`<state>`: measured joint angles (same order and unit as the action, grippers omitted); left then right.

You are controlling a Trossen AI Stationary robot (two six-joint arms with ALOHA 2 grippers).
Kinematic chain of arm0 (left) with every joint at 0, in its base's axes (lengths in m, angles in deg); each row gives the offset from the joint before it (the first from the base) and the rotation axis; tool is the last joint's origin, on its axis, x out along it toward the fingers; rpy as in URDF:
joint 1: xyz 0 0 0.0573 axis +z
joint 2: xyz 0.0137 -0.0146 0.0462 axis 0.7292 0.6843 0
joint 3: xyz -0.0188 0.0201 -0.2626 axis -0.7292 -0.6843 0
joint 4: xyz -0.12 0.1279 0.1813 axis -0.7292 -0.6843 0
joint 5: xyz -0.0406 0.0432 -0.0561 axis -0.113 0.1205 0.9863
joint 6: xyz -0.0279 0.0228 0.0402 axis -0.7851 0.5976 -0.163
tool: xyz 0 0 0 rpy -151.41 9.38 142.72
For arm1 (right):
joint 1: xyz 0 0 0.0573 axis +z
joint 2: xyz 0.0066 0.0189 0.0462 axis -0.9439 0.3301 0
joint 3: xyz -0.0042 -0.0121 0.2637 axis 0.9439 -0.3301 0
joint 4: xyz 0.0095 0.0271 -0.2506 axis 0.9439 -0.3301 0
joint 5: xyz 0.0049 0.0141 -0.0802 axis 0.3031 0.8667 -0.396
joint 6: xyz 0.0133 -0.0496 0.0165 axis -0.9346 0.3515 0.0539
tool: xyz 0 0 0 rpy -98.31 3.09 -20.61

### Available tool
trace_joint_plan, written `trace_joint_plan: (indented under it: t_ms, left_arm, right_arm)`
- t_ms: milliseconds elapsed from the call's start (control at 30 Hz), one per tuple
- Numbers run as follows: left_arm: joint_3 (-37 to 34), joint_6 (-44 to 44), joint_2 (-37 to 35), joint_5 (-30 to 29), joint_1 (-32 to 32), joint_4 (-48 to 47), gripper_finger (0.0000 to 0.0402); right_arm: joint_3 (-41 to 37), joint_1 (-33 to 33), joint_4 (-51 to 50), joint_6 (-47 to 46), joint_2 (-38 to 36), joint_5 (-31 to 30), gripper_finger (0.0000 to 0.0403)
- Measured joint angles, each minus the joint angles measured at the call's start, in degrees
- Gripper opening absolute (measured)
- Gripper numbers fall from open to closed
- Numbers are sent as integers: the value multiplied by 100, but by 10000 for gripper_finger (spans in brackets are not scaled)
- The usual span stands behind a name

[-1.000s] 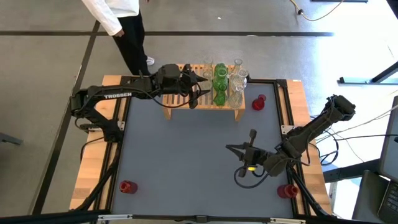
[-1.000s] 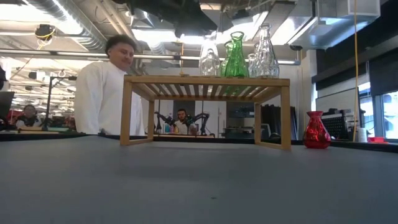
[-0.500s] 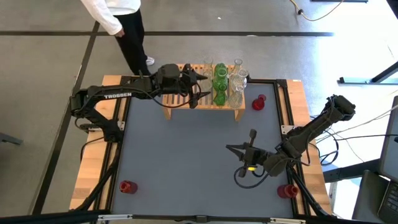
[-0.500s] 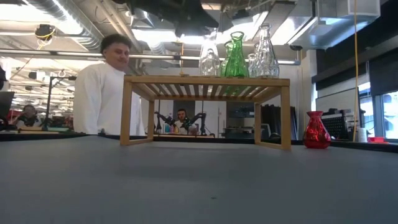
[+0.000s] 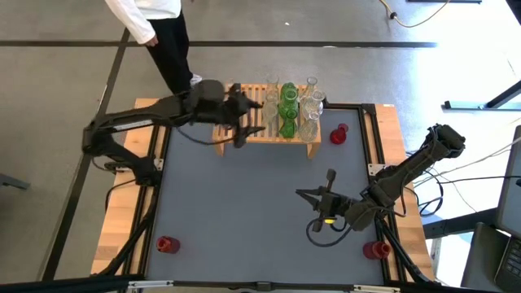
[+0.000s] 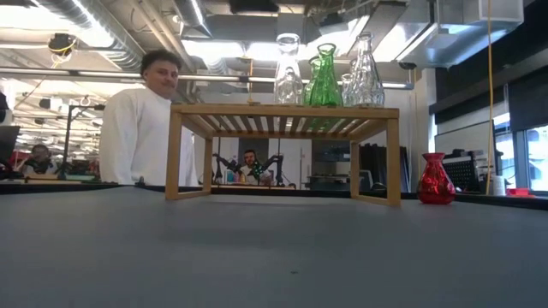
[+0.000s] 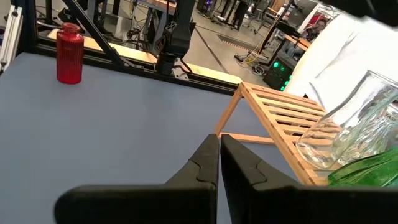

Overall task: Sort vases onto shelf
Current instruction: Put the red vase on the shelf

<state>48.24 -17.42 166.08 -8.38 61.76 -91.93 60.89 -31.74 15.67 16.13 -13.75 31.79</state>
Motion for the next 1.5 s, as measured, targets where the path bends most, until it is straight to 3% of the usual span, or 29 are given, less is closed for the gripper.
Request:
trace_joint_plan:
  t_ms: [267,400,533,800,1033,1233,1500]
  left_arm:
    - [-1096,-832,-1584,-521,-1110,-147,324]
    - [-1975,-1054,-2219,-588,-1871,137,324]
    - [-2859,-1391,-2565,-715,-2619,962,324]
    - [-4289,-1289,-2401,-1541,-3611,3447,325]
    - [-4466,-868,-2192,-1620,-3695,4594,325]
    - [-4399,-622,-2067,-1590,-3728,5213,325]
    - [-4399,-628,-1463,-1532,-3955,5439,325]
  right_arm:
    - [255,224,-136,-83,-70,360,12]
    - [834,442,-1222,-605,-56,910,12]
    - [1649,470,-2869,-1733,25,1525,12]
    - [2792,463,-5226,-3888,392,3319,12]
    - [2900,768,-6176,-5948,455,4824,12]
    - [2900,1490,-6557,-8002,456,5573,12]
    - [2900,2252,-6911,-10379,455,5900,12]
